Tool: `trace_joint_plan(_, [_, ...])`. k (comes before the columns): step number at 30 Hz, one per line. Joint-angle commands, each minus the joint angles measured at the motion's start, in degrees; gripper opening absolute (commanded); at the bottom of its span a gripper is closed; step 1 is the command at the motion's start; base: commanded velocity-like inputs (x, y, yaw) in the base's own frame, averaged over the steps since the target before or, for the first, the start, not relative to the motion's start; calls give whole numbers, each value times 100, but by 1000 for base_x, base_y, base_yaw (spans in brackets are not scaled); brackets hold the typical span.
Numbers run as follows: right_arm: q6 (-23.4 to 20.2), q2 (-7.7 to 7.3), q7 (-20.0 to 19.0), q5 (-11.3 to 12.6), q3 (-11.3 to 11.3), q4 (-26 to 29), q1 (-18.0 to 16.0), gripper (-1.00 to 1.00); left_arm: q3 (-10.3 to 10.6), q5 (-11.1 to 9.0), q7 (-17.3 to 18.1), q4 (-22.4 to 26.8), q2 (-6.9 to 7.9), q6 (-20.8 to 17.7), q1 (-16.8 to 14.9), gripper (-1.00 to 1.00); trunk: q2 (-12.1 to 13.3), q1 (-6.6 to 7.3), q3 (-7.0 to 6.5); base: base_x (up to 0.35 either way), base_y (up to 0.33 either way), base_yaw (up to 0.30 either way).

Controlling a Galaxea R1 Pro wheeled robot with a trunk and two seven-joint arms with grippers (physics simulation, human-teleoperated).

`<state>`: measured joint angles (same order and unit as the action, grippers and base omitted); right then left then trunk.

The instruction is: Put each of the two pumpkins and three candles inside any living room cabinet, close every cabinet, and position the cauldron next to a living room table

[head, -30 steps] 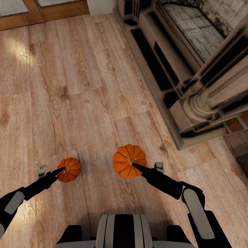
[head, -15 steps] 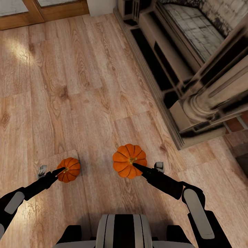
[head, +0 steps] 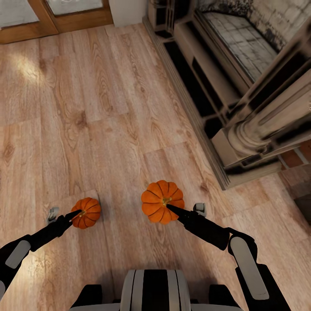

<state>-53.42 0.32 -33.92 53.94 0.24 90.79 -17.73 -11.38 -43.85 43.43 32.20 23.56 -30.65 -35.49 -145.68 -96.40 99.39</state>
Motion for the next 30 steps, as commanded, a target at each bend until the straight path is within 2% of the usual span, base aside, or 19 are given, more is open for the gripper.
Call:
trace_joint_plan(1, [-28,3,-18,-6,-6,0,-2,-100,-6,-18,5,-3,0,-37,-1,-100,1,3,-20,0,0,0])
trace_joint_plan(13, [-29,3,-18,-6,-6,0,-3,-100,-7,-18,26,-1,0,-52,-1,-100,17,34,-286,0,0,0])
trace_joint_plan(15, [-29,3,-18,-6,-8,-3,-2,-100,-7,-18,83,2,9,-80,-1,-100,19,39,-330,0,0,0])
trace_joint_plan(20, [-23,3,-18,-6,-28,-28,-2,-100,-15,-18,487,0,31,-157,-1,-100,26,52,-441,0,0,0])
trace_joint_plan(23, [-19,3,-13,-8,-38,-43,-2,-100,-26,-28,693,26,39,-453,-1,-100,30,60,-508,0,0,0])
trace_joint_plan(25, [-15,3,-9,-11,-44,-52,-2,-100,-36,-33,948,163,65,-755,-1,-100,33,65,-552,0,0,0])
trace_joint_plan(26, [-14,3,-6,-14,-51,-59,-2,-100,-40,-45,1103,364,127,-993,-1,-100,34,68,-574,0,0,0])
trace_joint_plan(28, [-12,-1,13,-21,-66,-72,-2,-100,-57,-68,1299,1077,268,-1675,-1,-100,37,73,-618,0,0,0])
trace_joint_plan(30, [-7,0,30,-22,-71,-81,-2,-100,-66,-77,1354,1426,309,-1998,-1,-100,39,78,-663,0,0,0])
